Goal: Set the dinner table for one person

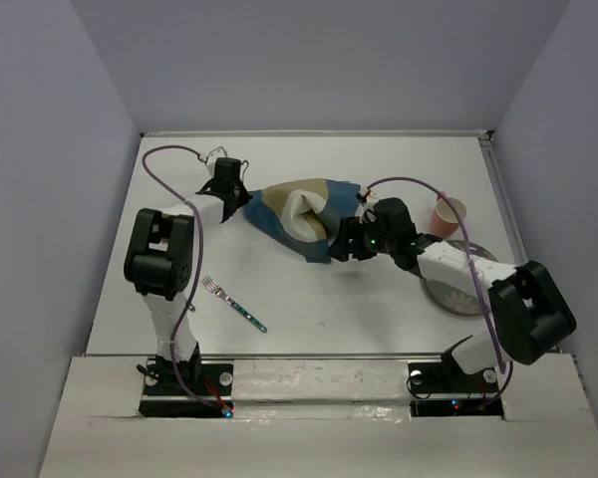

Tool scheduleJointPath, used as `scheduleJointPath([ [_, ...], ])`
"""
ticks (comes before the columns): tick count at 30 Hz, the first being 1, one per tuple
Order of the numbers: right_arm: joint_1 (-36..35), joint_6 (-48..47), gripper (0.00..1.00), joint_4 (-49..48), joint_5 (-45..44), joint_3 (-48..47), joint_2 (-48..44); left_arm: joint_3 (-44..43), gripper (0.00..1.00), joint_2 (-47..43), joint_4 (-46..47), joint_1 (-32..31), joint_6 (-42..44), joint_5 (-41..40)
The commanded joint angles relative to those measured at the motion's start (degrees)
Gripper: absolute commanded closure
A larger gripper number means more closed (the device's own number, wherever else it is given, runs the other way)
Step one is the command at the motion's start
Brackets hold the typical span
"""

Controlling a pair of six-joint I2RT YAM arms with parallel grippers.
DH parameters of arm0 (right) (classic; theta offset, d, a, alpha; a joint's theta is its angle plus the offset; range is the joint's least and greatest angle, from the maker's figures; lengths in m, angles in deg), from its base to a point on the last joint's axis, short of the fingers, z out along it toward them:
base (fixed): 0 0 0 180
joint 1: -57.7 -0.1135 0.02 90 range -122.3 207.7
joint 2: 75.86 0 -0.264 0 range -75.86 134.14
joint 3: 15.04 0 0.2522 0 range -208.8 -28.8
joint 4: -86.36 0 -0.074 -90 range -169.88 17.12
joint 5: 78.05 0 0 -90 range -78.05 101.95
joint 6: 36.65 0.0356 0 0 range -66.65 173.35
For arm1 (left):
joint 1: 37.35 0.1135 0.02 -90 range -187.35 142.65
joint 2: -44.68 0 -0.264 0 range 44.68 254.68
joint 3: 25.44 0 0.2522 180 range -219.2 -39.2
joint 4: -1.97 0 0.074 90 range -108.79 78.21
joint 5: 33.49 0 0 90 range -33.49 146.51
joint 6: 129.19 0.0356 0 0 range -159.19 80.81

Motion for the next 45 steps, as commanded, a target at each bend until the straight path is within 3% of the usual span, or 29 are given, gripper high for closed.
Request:
scheduleJointPath([
  [1,-1.4,4.4,0.27,-9.4,-0.5,-1.6,5.5,8.4,1.00,-10.8,12.1,0.4,-5.9,1.7],
  [5,-1.4,6.7,0.26,-10.2,-9.6,-2.1,9.1,14.1,1.00,-14.4,14.2,0.4,-7.7,2.2],
  [8,-1.4,6.2,0.23,-10.2,-10.5,-1.9,9.7,18.1,1.00,-17.6,15.1,0.4,-7.3,0.1],
  [11,-1.4,6.6,0.24,-11.3,-5.4,-1.5,11.8,20.9,1.00,-20.0,16.0,0.4,-7.8,-1.2],
  [15,-1.4,9.6,0.28,-19.8,3.9,0.6,15.0,22.8,1.00,-21.9,18.0,0.3,-9.7,0.8],
  [19,-1.4,10.2,0.34,-20.2,2.9,0.5,16.5,24.7,1.00,-25.1,18.6,-0.3,-10.3,0.5],
  [20,-1.4,10.0,0.39,-20.1,2.1,0.7,15.8,24.9,1.00,-25.8,18.6,-0.3,-10.3,0.3],
  [21,-1.4,9.7,0.58,-20.0,0.7,0.9,15.4,25.4,1.00,-27.2,18.8,-0.4,-10.3,0.1],
  [23,-1.4,9.0,0.73,-19.0,-0.9,0.7,13.6,25.8,1.00,-28.4,18.8,-0.6,-10.2,-0.6],
  [24,-1.4,8.6,0.92,-17.0,-3.6,0.3,12.8,25.9,1.00,-29.7,18.9,-0.7,-10.2,-0.7],
  [26,-1.4,6.2,1.00,-13.2,-7.1,-1.9,10.8,25.8,1.00,-31.2,18.9,-1.4,-10.0,-2.0],
  [30,0.0,-2.0,1.00,6.5,-22.5,-12.6,5.5,22.4,1.00,-36.2,18.9,-4.7,-9.3,-3.6],
  [34,1.3,-13.4,1.00,22.2,-34.2,-32.5,2.0,13.7,1.00,-39.5,18.0,-9.4,-7.3,-6.4],
  [37,0.6,-18.8,1.00,30.7,-38.9,-46.9,1.2,11.8,1.00,-43.2,17.9,-11.3,-5.6,-9.6],
  [40,-3.7,-21.8,1.00,34.4,-41.8,-47.7,-0.3,16.0,1.00,-47.6,18.0,-11.8,-5.6,-11.3],
  [44,-8.0,-19.1,0.98,35.9,-38.3,-33.4,-0.8,26.9,1.00,-51.7,18.0,-11.9,-8.1,-12.5],
  [45,-8.1,-17.3,0.84,35.0,-38.0,-29.9,-1.0,29.4,1.00,-53.0,18.0,-11.9,-9.2,-12.6],
])
